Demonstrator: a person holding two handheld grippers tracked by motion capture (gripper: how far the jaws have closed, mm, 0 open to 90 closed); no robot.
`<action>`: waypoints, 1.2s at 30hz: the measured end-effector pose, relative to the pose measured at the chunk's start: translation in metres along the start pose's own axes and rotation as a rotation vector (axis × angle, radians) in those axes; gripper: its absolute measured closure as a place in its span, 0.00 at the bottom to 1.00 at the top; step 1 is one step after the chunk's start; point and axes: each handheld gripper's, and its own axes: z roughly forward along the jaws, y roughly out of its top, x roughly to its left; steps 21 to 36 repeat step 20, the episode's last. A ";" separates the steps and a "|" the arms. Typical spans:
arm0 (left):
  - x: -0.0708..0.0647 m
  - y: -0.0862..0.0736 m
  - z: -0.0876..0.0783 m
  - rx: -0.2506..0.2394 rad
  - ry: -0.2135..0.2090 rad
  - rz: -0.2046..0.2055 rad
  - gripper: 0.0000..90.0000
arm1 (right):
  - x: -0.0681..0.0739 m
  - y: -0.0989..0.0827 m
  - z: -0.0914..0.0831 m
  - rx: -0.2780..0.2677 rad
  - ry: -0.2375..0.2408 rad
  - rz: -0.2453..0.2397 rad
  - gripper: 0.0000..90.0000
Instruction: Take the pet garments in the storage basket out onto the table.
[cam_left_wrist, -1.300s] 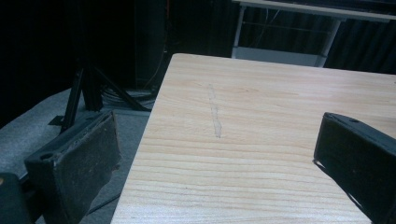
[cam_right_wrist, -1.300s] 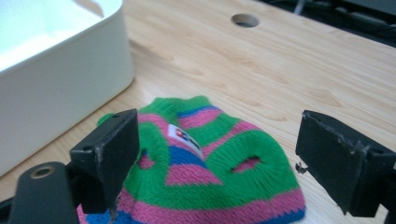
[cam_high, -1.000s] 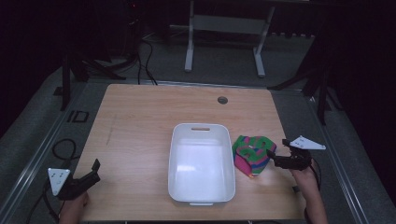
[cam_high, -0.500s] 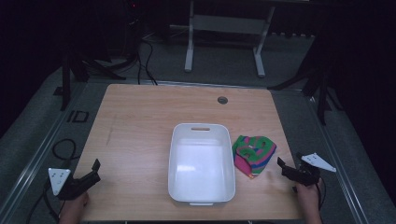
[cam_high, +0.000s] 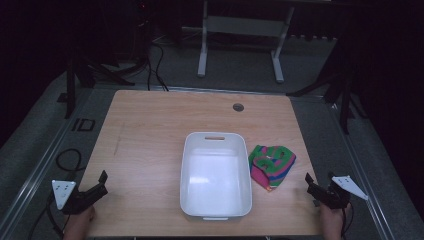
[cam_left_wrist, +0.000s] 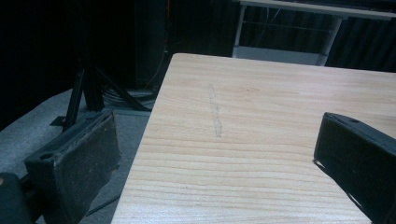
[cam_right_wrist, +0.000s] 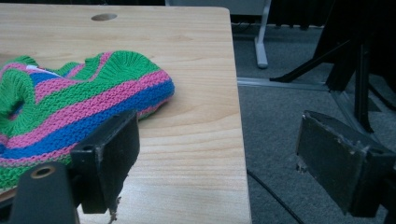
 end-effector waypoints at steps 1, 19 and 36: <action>0.000 0.000 0.000 0.000 -0.001 0.002 0.01 | 0.000 0.000 -0.001 -0.005 -0.006 0.001 0.15; 0.000 0.000 -0.001 -0.003 -0.004 0.003 0.01 | -0.006 0.000 -0.001 -0.007 -0.051 0.060 0.15; 0.000 0.000 -0.001 -0.003 -0.005 0.002 0.01 | -0.005 0.000 -0.001 -0.003 -0.054 0.053 0.15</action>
